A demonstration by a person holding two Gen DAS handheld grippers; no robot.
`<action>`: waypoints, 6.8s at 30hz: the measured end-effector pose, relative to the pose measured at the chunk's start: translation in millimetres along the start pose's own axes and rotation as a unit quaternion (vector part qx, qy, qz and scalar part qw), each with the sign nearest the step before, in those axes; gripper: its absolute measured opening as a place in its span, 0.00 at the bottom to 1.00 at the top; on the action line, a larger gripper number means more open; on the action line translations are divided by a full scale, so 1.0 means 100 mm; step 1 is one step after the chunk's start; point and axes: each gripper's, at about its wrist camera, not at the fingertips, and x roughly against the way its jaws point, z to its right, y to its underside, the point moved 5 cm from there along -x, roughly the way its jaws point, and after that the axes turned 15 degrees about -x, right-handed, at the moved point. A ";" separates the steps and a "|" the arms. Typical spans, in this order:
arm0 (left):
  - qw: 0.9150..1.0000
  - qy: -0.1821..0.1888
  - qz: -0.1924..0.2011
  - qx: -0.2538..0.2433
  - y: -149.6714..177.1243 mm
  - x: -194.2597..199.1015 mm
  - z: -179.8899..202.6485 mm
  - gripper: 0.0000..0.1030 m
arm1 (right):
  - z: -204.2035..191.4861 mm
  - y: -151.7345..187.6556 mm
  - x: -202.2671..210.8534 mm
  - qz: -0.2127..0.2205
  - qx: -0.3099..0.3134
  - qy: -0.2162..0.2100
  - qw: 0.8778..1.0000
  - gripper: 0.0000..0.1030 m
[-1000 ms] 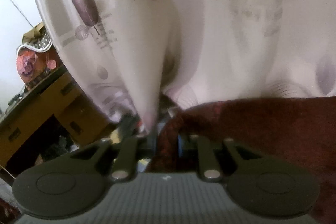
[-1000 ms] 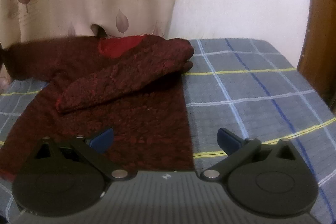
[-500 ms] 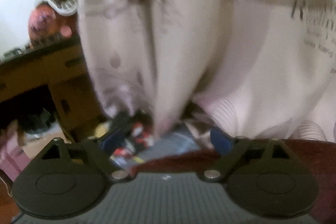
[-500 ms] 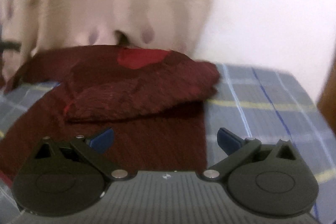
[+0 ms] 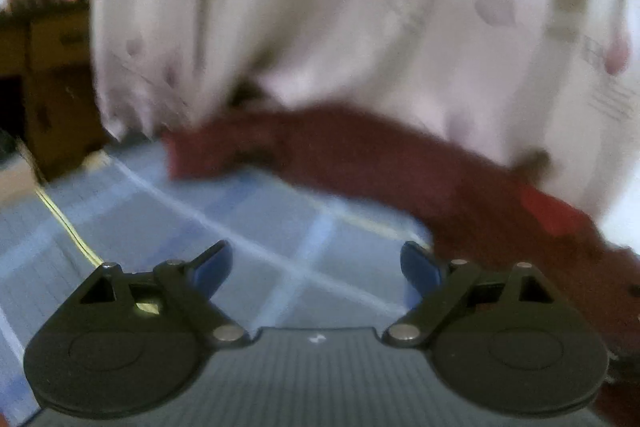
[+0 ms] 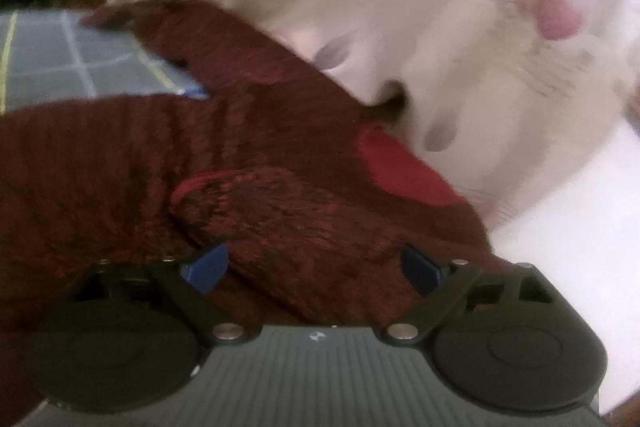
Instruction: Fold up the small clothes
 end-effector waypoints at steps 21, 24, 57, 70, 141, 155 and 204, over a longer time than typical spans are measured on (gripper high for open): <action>0.997 -0.005 -0.015 0.081 0.51 -0.21 -0.15 0.89 | -0.35 0.00 -0.34 -0.006 0.132 -0.008 0.991 0.46; 0.996 -0.005 -0.015 0.084 0.50 -0.22 -0.14 0.89 | -0.36 -0.03 -0.39 0.002 0.132 0.005 0.991 0.46; 0.997 -0.043 -0.047 0.037 0.50 -0.27 -0.02 0.90 | 5.00 0.82 1.32 0.049 -0.501 0.249 0.828 0.15; 0.995 -0.064 -0.070 -0.002 0.49 -0.31 0.06 0.91 | 5.04 2.34 1.01 0.045 -0.686 0.174 0.705 0.32; 0.986 0.165 0.008 0.005 0.21 0.90 0.90 1.00 | 4.24 2.27 2.72 0.078 -0.760 0.023 0.645 0.47; 0.987 0.151 -0.048 -0.012 0.55 0.32 1.29 1.00 | 5.45 2.72 1.56 0.051 -0.780 0.072 0.620 0.68; 0.978 0.195 0.003 0.072 0.57 0.53 0.27 1.00 | 0.36 -0.82 -1.27 -0.062 -0.495 -0.185 0.847 0.23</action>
